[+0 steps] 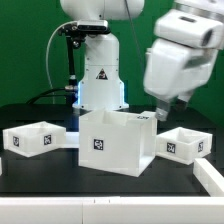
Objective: Assemble drawer
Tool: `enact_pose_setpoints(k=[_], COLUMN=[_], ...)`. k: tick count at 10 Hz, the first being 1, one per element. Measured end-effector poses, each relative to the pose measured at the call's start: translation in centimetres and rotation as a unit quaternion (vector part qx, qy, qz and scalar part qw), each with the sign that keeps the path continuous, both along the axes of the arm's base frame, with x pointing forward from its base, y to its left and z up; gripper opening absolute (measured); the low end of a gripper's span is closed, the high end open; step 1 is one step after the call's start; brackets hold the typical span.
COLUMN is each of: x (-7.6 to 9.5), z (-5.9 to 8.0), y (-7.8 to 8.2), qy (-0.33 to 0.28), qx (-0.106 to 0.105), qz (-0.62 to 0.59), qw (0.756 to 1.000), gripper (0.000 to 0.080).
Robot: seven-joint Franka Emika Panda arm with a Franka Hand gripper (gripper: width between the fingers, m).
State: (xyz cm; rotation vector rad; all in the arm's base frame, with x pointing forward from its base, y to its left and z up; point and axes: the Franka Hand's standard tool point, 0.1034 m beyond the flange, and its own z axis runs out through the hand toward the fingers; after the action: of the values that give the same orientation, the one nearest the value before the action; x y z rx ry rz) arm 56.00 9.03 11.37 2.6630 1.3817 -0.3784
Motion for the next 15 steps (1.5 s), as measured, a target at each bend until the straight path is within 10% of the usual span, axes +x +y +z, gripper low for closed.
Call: enact_pose_setpoints(k=[5,10,15], x=[-1.5,-2.1,-1.1], z=[-1.1,-3.9,-6.4], y=[1.8,0.2,-0.9], qy=[0.133,0.212,0.194], qx=[-0.082,-0.185,-0.168], qz=[-0.021,0.018,0.095], qw=[0.988,0.959,0.962], gripper=[0.065,0.065,0.065])
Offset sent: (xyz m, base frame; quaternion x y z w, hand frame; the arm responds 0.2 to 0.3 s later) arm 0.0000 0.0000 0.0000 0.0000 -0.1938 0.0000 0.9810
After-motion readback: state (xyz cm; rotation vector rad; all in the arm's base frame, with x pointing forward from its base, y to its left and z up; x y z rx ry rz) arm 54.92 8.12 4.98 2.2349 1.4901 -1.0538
